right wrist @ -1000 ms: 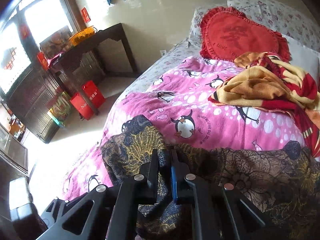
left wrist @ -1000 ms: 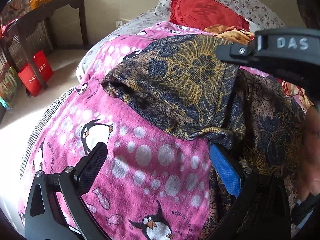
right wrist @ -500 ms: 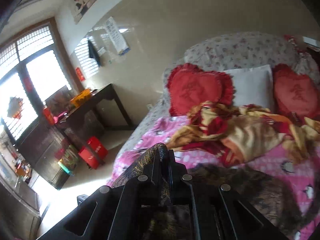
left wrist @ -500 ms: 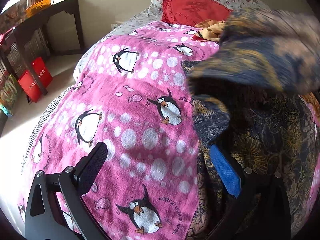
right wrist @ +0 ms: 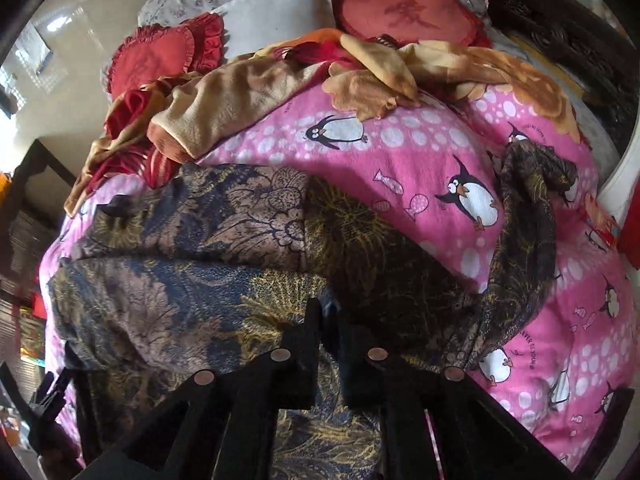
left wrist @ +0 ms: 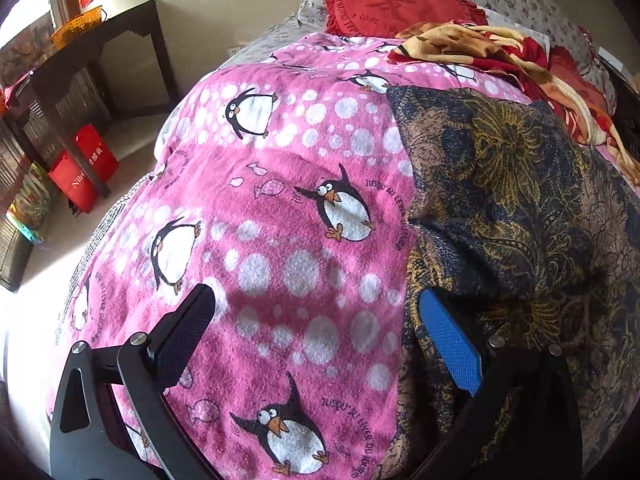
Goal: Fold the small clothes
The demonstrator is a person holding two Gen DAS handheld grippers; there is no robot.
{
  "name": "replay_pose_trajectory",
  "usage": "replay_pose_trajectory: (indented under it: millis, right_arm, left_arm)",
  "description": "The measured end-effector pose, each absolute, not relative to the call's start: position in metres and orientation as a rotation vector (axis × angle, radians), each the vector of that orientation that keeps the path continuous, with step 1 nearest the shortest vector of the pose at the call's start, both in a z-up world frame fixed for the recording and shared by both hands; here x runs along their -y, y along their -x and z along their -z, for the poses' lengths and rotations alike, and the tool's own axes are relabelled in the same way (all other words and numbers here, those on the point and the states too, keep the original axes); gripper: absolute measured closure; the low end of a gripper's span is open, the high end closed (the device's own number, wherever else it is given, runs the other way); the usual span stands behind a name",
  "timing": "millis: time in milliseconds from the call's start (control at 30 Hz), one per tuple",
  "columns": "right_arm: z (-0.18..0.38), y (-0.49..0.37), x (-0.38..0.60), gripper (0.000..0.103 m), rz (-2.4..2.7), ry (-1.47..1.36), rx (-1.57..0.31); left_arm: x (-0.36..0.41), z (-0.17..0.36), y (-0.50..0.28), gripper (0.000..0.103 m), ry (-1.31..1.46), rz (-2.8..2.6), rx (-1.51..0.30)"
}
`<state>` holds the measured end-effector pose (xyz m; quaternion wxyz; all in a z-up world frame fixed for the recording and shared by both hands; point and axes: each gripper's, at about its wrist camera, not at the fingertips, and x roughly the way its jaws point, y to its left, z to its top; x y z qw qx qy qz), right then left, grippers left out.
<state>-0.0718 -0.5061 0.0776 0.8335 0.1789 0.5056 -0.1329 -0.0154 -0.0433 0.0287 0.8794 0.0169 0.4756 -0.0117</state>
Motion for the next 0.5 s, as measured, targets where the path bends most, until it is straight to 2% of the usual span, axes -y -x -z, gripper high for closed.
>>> replay_pose_trajectory:
  millis: [67,100,167,267,400,500]
  right_arm:
    - [-0.092,0.073,0.497,0.04,0.318,-0.312,-1.013]
    - [-0.1,0.075,0.491,0.035,0.337,-0.281,-0.966]
    - [-0.117,0.078,0.474,0.035,0.328,-0.229,-0.888]
    - [-0.123,0.074,0.447,0.035,0.218,-0.168,-0.876]
    - [-0.115,0.086,0.431,0.035,0.253,-0.081,-0.861]
    - [-0.104,0.109,0.449,0.035,0.367,-0.133,-0.847]
  left_arm:
    - [0.038,-0.028,0.014,0.0,-0.033,0.009,-0.988]
    - [0.035,-0.028,0.012,0.0,-0.032,-0.003,-0.989]
    - [0.028,-0.027,0.01,0.0,-0.016,-0.012,-1.0]
    - [0.018,-0.036,0.01,0.001,0.043,-0.005,-0.984]
    - [0.023,-0.058,0.017,0.0,0.039,0.028,-0.93]
    - [0.038,-0.071,0.02,0.0,0.009,0.092,-0.912]
